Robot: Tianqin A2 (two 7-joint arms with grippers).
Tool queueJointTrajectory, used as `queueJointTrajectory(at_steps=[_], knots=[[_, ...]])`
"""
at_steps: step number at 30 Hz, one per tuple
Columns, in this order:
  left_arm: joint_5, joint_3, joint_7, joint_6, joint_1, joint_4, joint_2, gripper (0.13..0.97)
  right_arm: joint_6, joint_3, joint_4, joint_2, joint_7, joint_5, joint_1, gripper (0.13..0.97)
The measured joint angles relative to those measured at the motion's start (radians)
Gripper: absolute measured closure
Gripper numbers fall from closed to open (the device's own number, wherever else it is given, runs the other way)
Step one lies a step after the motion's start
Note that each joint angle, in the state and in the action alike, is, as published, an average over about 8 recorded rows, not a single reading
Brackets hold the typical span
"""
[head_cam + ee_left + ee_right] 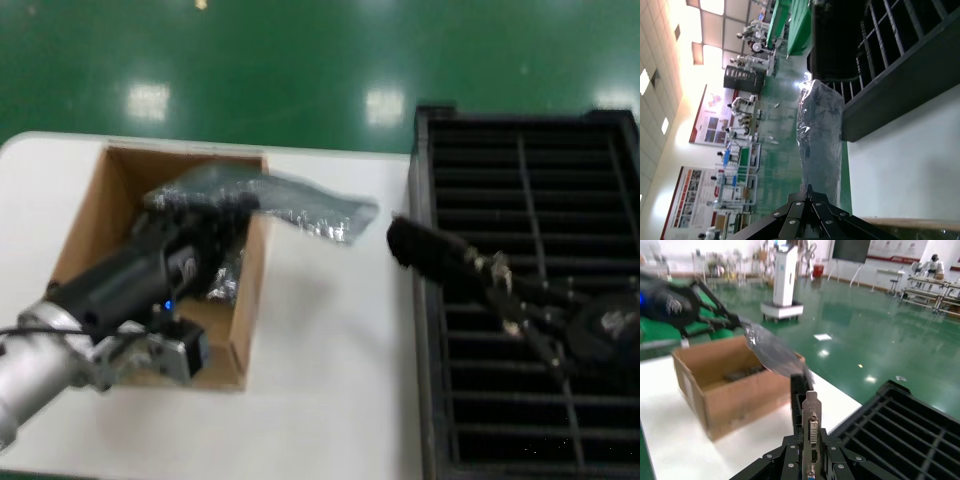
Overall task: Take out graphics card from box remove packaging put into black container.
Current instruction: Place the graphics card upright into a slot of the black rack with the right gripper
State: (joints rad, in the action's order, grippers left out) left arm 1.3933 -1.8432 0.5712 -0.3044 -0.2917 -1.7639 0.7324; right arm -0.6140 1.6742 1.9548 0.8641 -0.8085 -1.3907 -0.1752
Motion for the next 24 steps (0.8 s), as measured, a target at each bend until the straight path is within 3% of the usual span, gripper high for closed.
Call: queueJointTrajectory(at_steps=[7, 16, 24], knots=[[0.000, 0.000, 0.000, 0.000, 0.000, 0.000, 0.000, 0.957, -0.158, 0.087, -0.034, 0.010, -0.071, 0.076, -0.191, 0.906], [0.000, 0.000, 0.000, 0.000, 0.000, 0.000, 0.000, 0.957, -0.451, 0.159, -0.143, 0.076, -0.064, 0.003, -0.467, 0.906], [0.000, 0.000, 0.000, 0.000, 0.000, 0.000, 0.000, 0.958, -0.544, 0.154, -0.192, 0.112, -0.017, -0.074, -0.525, 0.906]])
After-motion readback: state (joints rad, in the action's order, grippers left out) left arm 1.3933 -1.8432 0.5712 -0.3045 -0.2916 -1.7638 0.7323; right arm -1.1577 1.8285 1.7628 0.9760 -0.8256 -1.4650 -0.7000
